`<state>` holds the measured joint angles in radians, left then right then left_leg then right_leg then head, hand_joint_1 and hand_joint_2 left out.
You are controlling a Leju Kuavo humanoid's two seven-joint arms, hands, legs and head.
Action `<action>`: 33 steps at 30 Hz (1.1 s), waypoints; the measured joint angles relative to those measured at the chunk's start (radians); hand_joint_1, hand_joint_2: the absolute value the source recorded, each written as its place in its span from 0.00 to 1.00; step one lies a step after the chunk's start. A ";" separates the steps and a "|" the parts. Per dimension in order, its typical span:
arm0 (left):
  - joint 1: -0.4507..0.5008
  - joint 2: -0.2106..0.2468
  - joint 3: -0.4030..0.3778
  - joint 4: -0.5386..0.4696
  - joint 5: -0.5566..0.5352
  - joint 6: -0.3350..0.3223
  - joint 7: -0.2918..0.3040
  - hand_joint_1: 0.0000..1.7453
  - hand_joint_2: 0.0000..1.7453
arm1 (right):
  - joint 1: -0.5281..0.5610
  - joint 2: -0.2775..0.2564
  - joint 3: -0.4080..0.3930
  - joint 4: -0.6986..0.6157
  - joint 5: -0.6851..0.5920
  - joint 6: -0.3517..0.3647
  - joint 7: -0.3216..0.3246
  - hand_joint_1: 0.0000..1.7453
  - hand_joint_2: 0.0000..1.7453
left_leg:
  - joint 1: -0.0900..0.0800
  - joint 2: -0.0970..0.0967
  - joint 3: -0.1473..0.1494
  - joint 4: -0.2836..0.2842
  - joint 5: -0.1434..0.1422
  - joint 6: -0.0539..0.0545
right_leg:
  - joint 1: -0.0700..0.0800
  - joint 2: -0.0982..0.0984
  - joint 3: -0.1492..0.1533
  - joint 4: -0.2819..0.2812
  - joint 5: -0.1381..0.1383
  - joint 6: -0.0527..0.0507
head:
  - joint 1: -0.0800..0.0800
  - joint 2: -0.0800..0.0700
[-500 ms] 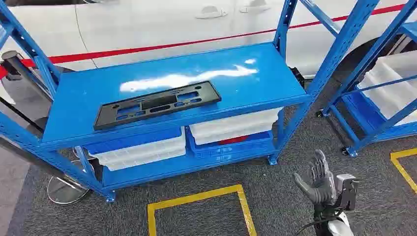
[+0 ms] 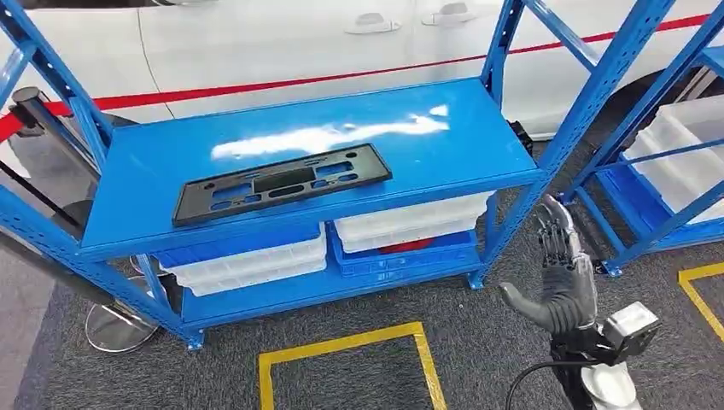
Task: Take the parts from the cabinet and place them on the table.
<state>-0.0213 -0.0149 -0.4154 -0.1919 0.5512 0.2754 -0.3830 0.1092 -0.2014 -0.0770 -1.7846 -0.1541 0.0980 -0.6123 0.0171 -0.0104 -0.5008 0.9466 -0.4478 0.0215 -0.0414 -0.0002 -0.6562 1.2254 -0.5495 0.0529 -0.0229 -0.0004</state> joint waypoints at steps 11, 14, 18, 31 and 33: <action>-0.006 -0.008 -0.031 0.005 0.007 0.014 0.018 0.00 0.00 | -0.056 -0.032 0.227 -0.132 0.196 -0.147 0.065 0.00 1.00 | 0.010 0.003 -0.091 0.212 -0.133 -0.059 | 0.002 0.003 0.071 -0.175 0.070 -0.049 | -0.002 0.000; -0.005 -0.008 -0.035 0.005 0.006 0.014 0.019 0.00 0.00 | -0.058 -0.032 0.264 -0.132 0.292 -0.215 0.067 0.00 1.00 | 0.009 0.004 -0.196 0.398 -0.182 -0.056 | 0.011 -0.003 0.073 -0.174 0.065 -0.056 | -0.002 0.000; -0.003 -0.009 -0.038 0.005 0.005 0.014 0.021 0.00 0.00 | -0.060 -0.032 0.276 -0.132 0.321 -0.235 0.069 0.00 1.00 | 0.009 0.004 -0.191 0.376 -0.154 -0.050 | 0.014 -0.003 0.076 -0.174 0.064 -0.057 | -0.002 0.000; -0.010 -0.014 -0.051 0.009 -0.003 0.015 0.035 0.00 0.00 | -0.085 0.013 0.437 -0.037 0.810 -0.485 0.147 0.00 1.00 | -0.018 0.004 -0.064 0.059 0.000 0.013 | 0.020 0.000 -0.053 0.098 -0.051 -0.018 | 0.000 0.000; -0.011 -0.018 -0.055 0.009 -0.002 0.017 0.035 0.00 0.00 | -0.087 0.033 0.450 -0.011 0.864 -0.512 0.154 0.00 1.00 | -0.022 0.002 -0.062 0.062 -0.002 0.013 | 0.021 0.000 0.005 -0.030 0.034 -0.026 | 0.000 0.000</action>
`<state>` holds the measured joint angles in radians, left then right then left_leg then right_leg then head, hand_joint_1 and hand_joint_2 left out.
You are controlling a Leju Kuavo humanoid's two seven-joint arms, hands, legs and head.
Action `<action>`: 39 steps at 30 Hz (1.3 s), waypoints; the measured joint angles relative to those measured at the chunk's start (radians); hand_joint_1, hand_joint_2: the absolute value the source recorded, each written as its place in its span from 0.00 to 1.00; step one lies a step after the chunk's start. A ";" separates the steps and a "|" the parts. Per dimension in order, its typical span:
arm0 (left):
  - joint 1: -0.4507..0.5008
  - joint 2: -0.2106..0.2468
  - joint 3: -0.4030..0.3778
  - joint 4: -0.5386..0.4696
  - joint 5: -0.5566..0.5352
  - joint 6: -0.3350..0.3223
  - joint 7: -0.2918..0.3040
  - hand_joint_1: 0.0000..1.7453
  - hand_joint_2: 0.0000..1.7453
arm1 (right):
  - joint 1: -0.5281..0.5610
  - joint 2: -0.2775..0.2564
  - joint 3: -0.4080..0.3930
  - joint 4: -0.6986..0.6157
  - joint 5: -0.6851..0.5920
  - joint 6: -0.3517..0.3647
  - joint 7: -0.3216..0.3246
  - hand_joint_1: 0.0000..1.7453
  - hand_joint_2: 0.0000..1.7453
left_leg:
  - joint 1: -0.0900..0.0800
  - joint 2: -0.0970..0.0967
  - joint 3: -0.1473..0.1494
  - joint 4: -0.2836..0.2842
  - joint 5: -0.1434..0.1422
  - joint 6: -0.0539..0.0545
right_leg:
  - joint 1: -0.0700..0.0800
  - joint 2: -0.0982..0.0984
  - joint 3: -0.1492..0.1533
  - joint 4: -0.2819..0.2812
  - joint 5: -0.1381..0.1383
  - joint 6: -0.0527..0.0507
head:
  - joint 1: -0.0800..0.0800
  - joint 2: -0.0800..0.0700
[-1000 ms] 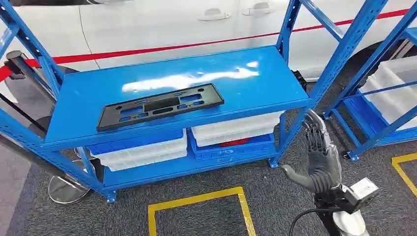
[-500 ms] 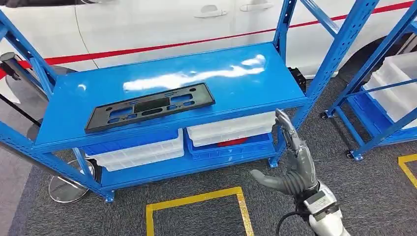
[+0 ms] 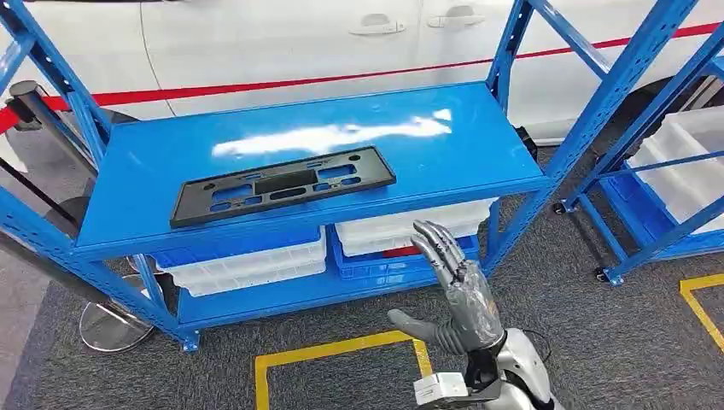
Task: Take the parts from the cabinet and place them on the table.
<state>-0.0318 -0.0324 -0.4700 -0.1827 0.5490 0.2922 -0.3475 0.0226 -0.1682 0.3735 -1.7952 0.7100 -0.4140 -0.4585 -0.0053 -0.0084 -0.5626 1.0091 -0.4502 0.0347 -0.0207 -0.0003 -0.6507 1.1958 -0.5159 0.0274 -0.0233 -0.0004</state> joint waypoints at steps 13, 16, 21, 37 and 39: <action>-0.003 -0.006 -0.017 0.000 0.005 0.012 0.017 0.00 0.00 | -0.051 0.172 0.094 0.266 0.348 -0.157 0.029 0.00 1.00 | 0.019 0.002 -0.140 0.304 -0.143 -0.062 | 0.001 -0.009 0.075 -0.179 0.058 -0.042 | -0.001 0.000; -0.003 -0.006 -0.018 0.000 0.004 0.012 0.018 0.00 0.00 | -0.067 0.206 0.124 0.337 0.416 -0.177 0.057 0.00 1.00 | 0.029 0.003 -0.043 0.105 -0.025 -0.071 | -0.008 -0.007 0.077 -0.172 0.053 -0.033 | -0.001 0.000; -0.007 -0.011 -0.019 0.000 0.002 0.010 0.022 0.00 0.00 | -0.110 0.262 0.169 0.453 0.538 -0.210 0.103 0.00 1.00 | 0.018 -0.001 -0.004 0.013 -0.012 -0.041 | -0.002 -0.004 0.077 -0.177 0.059 0.002 | -0.001 0.000; -0.013 -0.023 -0.034 0.000 0.041 -0.119 0.033 0.00 0.00 | -0.244 0.368 0.269 0.674 0.768 -0.276 0.248 0.00 1.00 | -0.004 0.004 0.000 0.000 -0.013 -0.021 | 0.028 -0.002 0.067 -0.173 0.050 -0.044 | -0.001 0.000; -0.016 -0.019 -0.034 0.000 0.045 -0.128 0.033 0.00 0.00 | -0.264 0.381 0.269 0.676 0.758 -0.278 0.247 0.00 1.00 | -0.005 0.004 -0.010 0.036 -0.031 -0.035 | 0.013 -0.003 0.086 -0.193 0.056 -0.051 | -0.001 0.000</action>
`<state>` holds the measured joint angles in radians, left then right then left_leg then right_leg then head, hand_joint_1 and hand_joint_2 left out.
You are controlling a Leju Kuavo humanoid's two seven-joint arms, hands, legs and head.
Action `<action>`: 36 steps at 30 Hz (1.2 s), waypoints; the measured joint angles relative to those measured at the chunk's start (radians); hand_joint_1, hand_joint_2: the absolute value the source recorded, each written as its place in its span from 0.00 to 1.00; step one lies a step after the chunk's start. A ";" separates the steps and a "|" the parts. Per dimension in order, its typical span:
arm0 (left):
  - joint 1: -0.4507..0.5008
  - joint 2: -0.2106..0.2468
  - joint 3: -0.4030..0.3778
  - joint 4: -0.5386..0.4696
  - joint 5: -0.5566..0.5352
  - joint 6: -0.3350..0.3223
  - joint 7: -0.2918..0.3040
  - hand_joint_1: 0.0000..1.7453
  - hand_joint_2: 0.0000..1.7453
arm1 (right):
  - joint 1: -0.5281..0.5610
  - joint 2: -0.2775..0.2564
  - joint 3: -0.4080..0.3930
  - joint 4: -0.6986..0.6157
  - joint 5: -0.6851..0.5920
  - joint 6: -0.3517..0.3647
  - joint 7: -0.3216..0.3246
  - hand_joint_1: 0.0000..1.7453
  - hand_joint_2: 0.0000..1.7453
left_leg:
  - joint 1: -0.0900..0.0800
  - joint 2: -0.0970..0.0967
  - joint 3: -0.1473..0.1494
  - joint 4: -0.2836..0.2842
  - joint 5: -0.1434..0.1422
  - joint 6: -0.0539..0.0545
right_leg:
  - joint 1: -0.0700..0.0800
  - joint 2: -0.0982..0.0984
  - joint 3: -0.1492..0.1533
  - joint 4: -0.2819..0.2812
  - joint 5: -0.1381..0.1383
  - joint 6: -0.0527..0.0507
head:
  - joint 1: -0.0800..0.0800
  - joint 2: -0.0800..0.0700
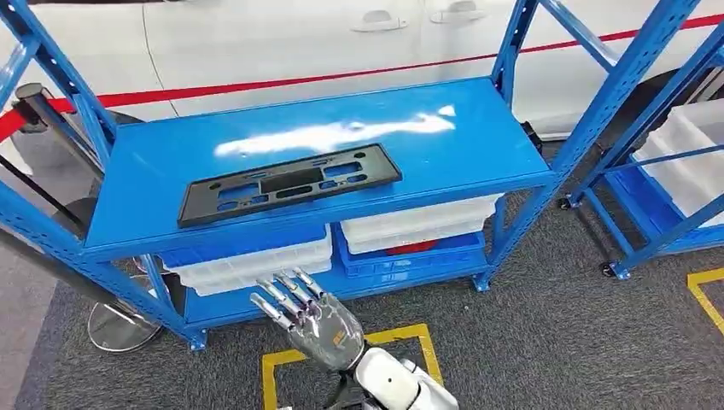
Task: Take the parts from the cabinet and place them on the table.
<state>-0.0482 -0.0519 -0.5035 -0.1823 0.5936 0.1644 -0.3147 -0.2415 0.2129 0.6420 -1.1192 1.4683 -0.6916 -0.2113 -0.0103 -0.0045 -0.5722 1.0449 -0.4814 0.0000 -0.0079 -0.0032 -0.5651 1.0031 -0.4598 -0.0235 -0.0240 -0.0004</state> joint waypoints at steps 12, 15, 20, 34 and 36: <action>0.000 0.002 0.000 0.004 0.014 -0.006 0.003 0.00 0.00 | -0.073 0.026 -0.007 0.013 -0.047 -0.004 -0.009 0.00 1.00 | 0.031 0.003 -0.034 -0.019 0.046 -0.011 | -0.006 0.002 0.063 0.005 -0.058 0.043 | -0.001 0.000; 0.003 0.002 0.001 0.004 0.024 0.000 0.006 0.00 0.00 | -0.097 0.032 -0.008 0.022 -0.072 -0.006 -0.017 0.00 1.00 | 0.032 0.001 -0.011 -0.028 0.036 0.012 | -0.011 0.002 0.051 0.045 -0.061 0.057 | 0.000 0.000; 0.003 0.002 0.002 0.005 0.034 0.016 0.012 0.00 0.00 | -0.137 0.034 -0.012 0.081 -0.110 -0.006 -0.032 0.00 1.00 | 0.021 -0.005 0.022 -0.029 0.009 0.032 | -0.005 0.002 -0.162 0.330 -0.150 0.052 | 0.000 0.000; -0.004 -0.006 0.003 0.006 0.034 0.076 0.003 0.00 0.00 | -0.254 0.055 -0.037 0.304 -0.064 -0.008 -0.003 0.00 1.00 | 0.022 -0.003 -0.062 0.227 -0.153 -0.024 | 0.013 0.005 -0.052 -0.004 0.055 -0.021 | -0.002 0.000; -0.003 -0.003 0.003 0.006 0.039 0.073 0.003 0.00 0.00 | -0.266 0.055 -0.037 0.357 -0.047 -0.008 0.024 0.00 1.00 | 0.028 -0.002 -0.093 0.243 -0.130 -0.029 | 0.010 0.007 -0.047 -0.003 0.049 -0.018 | -0.002 0.000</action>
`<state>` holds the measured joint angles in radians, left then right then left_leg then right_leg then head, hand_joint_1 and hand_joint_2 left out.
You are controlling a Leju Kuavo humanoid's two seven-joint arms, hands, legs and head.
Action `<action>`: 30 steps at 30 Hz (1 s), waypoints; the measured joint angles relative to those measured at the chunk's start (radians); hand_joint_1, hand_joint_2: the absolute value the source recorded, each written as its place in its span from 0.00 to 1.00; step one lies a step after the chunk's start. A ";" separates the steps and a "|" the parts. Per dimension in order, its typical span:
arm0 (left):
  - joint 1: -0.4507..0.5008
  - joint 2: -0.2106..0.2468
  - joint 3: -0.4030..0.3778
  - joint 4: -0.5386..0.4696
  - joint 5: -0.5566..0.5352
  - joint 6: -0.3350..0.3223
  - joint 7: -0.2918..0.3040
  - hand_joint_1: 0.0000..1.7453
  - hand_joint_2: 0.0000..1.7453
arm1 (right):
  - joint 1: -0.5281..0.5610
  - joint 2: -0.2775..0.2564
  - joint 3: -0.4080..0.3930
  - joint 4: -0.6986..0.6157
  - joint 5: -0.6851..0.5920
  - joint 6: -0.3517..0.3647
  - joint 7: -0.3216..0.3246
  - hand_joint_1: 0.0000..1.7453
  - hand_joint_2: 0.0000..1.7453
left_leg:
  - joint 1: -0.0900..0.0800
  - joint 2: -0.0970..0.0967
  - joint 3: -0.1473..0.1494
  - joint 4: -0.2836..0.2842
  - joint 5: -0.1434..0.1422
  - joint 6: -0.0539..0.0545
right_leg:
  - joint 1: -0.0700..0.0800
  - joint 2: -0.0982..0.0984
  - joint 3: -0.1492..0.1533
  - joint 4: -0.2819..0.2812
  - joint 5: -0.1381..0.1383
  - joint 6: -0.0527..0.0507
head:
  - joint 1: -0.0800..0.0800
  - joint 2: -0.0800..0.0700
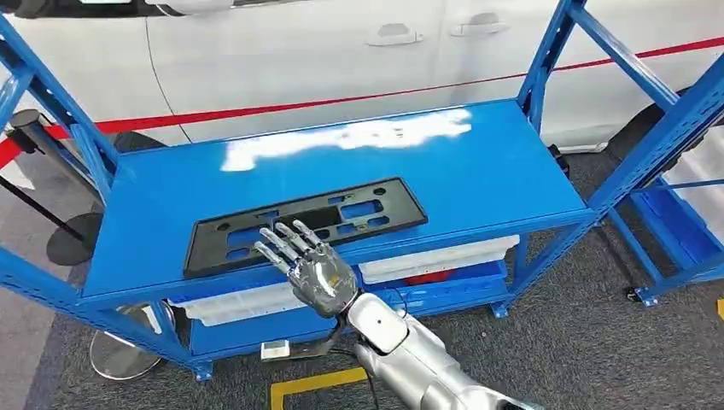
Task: Take the parts from the cabinet and place them on the table.
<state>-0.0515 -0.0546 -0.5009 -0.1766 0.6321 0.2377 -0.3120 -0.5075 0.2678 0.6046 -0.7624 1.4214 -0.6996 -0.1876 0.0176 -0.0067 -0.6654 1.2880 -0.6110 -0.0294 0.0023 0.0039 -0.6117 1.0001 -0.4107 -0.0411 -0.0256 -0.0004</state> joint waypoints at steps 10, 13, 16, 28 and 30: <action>0.004 0.021 0.000 0.004 0.005 -0.061 -0.030 0.00 0.00 | -0.050 -0.009 -0.001 0.217 0.039 0.000 0.126 0.00 1.00 | 0.002 0.005 0.090 -0.283 0.174 0.041 | -0.006 -0.001 -0.003 0.048 -0.049 0.056 | 0.000 0.000; 0.001 0.026 0.000 0.004 0.005 -0.068 -0.032 0.00 0.00 | -0.053 -0.021 -0.003 0.247 0.037 0.000 0.134 0.00 1.00 | 0.000 0.006 0.089 -0.283 0.172 0.052 | -0.008 -0.001 -0.116 0.280 -0.158 0.064 | 0.000 0.000; 0.002 0.029 0.000 0.004 0.008 -0.086 -0.034 0.00 0.00 | -0.054 -0.026 -0.006 0.266 0.036 0.002 0.141 0.00 1.00 | -0.001 0.004 0.093 -0.283 0.168 0.052 | -0.009 -0.002 -0.127 0.287 -0.117 0.062 | 0.000 0.000; 0.000 0.040 0.000 0.004 0.011 -0.098 -0.031 0.00 0.00 | -0.062 -0.026 -0.020 0.278 0.008 0.018 0.119 0.00 1.00 | -0.002 0.003 -0.015 -0.032 0.029 0.001 | -0.007 -0.004 0.023 0.004 -0.025 0.009 | 0.000 0.000; 0.000 0.040 0.000 0.004 0.014 -0.098 -0.026 0.00 0.00 | -0.057 -0.026 -0.029 0.277 -0.007 0.018 0.099 0.00 1.00 | -0.002 0.003 -0.062 0.042 0.027 -0.002 | -0.006 -0.003 0.026 0.004 -0.028 0.009 | 0.000 0.000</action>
<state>-0.0514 -0.0145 -0.5009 -0.1728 0.6462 0.1396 -0.3376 -0.5649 0.2422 0.5752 -0.4856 1.4149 -0.6817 -0.0889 0.0157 -0.0040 -0.7270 1.3301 -0.5841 -0.0316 -0.0032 0.0009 -0.5855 1.0042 -0.4387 -0.0326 -0.0256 -0.0004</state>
